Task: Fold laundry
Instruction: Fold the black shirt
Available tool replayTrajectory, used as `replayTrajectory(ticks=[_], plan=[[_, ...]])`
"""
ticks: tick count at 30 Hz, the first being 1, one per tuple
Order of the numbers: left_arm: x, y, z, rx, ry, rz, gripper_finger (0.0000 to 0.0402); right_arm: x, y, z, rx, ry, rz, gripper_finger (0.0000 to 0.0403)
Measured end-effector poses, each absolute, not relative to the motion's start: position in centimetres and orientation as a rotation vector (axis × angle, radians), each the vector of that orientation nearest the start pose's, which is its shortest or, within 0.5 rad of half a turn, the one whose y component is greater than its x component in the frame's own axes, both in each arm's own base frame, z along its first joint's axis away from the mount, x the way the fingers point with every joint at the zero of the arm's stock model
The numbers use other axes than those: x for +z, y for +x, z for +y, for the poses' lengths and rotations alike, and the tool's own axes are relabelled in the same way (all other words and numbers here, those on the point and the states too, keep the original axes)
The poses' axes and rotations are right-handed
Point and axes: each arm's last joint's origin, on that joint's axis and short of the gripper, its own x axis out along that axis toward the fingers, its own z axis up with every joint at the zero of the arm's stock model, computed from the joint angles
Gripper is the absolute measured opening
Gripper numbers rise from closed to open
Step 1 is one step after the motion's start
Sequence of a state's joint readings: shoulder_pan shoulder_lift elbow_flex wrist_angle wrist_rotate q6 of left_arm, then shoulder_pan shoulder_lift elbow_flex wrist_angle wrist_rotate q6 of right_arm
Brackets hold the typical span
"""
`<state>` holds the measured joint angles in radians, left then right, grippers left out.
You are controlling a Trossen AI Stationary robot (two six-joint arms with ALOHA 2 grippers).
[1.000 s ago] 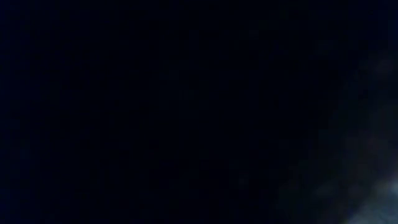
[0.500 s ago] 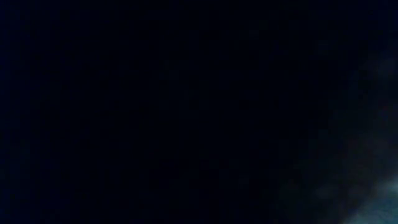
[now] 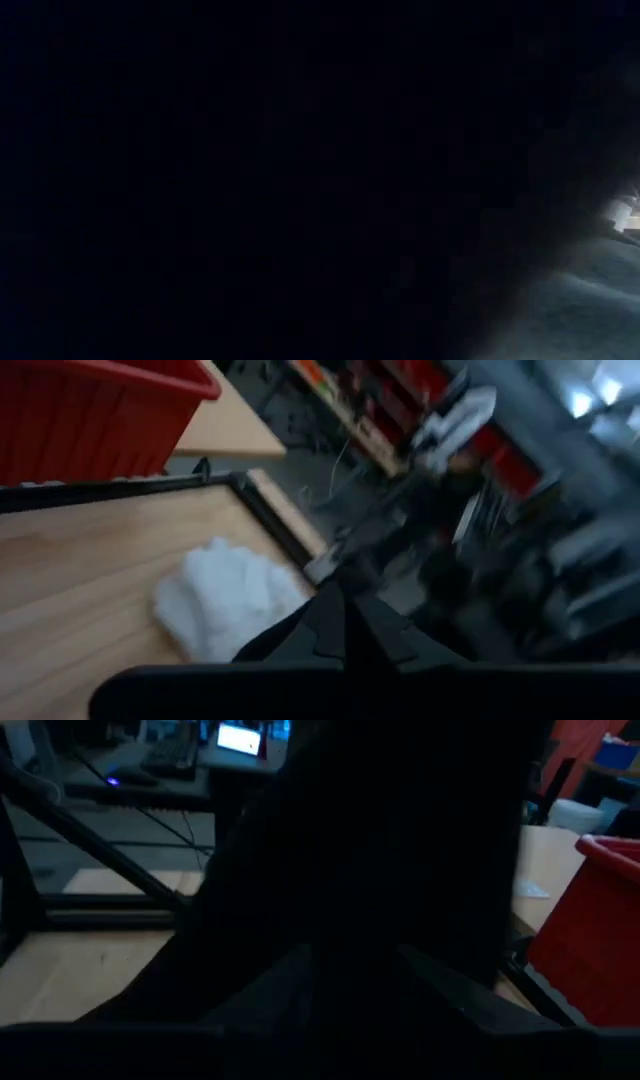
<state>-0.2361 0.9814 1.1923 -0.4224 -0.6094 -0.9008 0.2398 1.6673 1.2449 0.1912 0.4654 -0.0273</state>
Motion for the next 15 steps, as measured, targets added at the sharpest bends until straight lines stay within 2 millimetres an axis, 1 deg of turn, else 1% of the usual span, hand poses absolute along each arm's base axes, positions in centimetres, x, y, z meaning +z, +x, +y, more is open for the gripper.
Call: replayTrajectory(ticks=[2,5,9,11,13,15], plan=[[41.7,19.5,-2.6,0.424,-0.844,-0.046,0.0004,29.5,37.6,7.9,-0.193,-0.099,0.261,0.015],[42.4,20.0,-2.7,0.388,-0.843,-0.113,0.0004,28.6,37.4,7.6,-0.143,-0.029,0.355,0.015],[43.2,19.7,-2.8,0.344,-0.816,-0.155,0.0004,27.1,36.7,7.0,-0.169,0.049,0.518,0.015],[43.5,19.1,-2.6,0.353,-0.803,-0.17,0.0004,27.2,36.4,7.8,-0.104,0.044,0.534,0.015],[43.9,18.5,-2.4,0.382,-0.782,-0.209,0.0004,27.4,36.2,8.8,0.016,0.035,0.538,0.015],[44.4,18.1,-2.3,0.396,-0.747,-0.248,0.0004,26.9,36.3,9.6,0.102,0.038,0.556,0.015]])
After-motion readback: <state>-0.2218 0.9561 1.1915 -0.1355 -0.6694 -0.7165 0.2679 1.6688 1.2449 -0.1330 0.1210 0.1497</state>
